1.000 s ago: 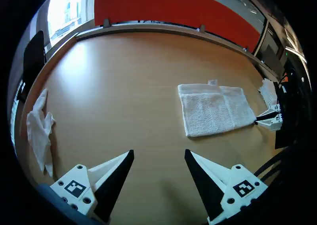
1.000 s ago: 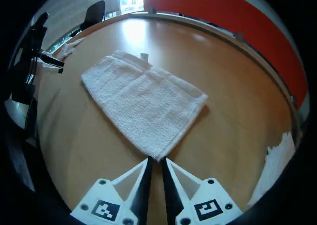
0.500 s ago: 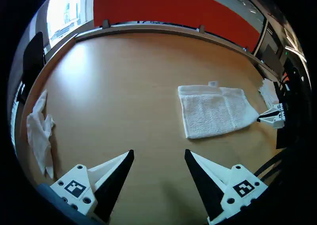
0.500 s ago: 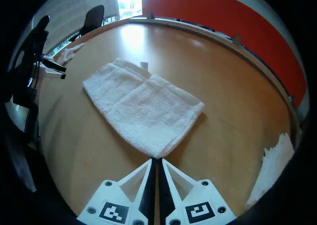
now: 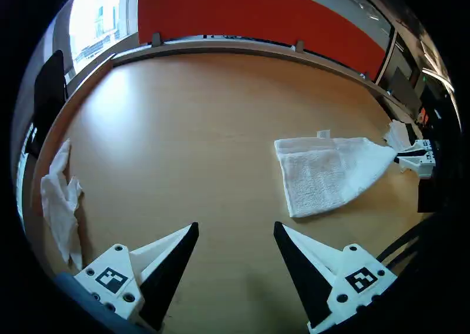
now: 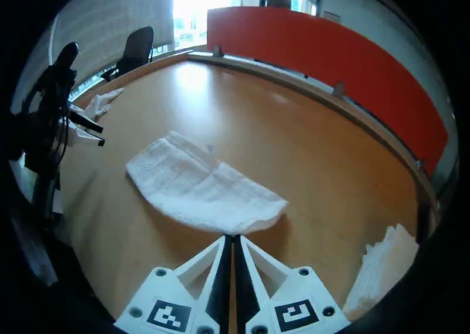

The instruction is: Fold towel

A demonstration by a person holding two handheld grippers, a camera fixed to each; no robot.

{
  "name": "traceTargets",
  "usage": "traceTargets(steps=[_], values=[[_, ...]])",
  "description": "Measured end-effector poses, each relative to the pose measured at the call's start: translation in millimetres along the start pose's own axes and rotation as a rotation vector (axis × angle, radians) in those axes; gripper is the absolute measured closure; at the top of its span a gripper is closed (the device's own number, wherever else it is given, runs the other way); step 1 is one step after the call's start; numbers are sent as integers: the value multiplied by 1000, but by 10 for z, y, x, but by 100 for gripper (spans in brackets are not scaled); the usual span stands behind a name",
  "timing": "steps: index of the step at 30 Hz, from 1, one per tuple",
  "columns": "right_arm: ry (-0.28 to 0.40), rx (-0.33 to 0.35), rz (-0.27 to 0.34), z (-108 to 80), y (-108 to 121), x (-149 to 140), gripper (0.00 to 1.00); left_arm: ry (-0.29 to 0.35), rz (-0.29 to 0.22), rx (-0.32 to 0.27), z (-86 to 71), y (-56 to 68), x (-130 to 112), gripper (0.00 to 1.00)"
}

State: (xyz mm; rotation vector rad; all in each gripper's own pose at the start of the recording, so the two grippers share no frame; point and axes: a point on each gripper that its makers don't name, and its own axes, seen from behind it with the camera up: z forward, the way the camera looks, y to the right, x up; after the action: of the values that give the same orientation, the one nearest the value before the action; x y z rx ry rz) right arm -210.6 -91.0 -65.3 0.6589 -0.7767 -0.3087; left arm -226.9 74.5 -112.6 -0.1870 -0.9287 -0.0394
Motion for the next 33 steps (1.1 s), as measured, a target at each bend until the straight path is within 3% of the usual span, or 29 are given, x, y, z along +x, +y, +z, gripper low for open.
traceTargets(steps=[20,33], values=[[104,-54,-66,-409,182,584,94,17,8,3,5,9,126,5],[116,-49,-91,-456,191,647,94,21,5,3,-3,18,132,5]])
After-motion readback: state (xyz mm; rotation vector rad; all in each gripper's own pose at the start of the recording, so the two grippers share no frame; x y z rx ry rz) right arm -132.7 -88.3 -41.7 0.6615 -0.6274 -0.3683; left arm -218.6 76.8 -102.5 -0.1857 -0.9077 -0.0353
